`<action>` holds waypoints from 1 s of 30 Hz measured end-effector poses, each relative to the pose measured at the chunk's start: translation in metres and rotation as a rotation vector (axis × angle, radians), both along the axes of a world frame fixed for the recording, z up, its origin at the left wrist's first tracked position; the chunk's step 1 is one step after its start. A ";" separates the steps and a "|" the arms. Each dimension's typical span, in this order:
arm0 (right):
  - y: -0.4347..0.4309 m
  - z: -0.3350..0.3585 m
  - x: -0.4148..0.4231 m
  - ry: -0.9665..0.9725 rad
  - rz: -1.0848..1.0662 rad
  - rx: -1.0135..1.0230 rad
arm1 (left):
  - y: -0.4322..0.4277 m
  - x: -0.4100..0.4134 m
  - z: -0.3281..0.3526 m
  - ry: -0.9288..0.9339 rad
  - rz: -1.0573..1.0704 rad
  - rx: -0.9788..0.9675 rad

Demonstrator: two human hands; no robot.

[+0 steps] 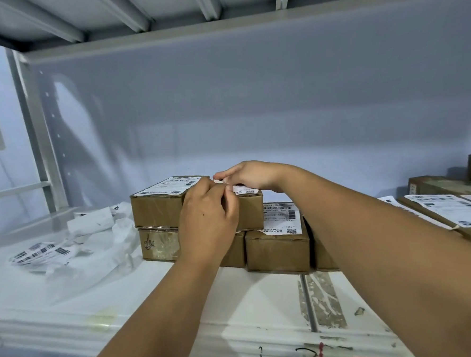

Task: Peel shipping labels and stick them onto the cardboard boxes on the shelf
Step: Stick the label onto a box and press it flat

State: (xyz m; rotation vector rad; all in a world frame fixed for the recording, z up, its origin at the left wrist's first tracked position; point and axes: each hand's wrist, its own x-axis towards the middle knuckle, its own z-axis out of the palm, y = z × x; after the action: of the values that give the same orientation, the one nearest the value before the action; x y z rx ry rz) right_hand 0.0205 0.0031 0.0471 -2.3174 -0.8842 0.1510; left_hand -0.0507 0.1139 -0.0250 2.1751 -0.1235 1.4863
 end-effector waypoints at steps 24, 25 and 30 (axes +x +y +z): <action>-0.021 -0.024 -0.042 -0.130 -0.313 0.148 | -0.006 -0.014 0.000 -0.065 -0.073 -0.028; -0.020 -0.028 -0.045 -0.160 -0.348 0.224 | -0.006 -0.013 -0.001 -0.094 -0.091 -0.041; -0.012 -0.041 -0.060 -0.392 -0.448 0.204 | -0.003 -0.008 0.000 -0.174 -0.003 0.048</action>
State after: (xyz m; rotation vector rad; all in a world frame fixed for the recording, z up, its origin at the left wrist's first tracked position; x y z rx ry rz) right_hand -0.0398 -0.0093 0.0056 -2.3193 -0.5037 -0.5720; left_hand -0.0590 0.1110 -0.0252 2.0787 -0.2236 1.6857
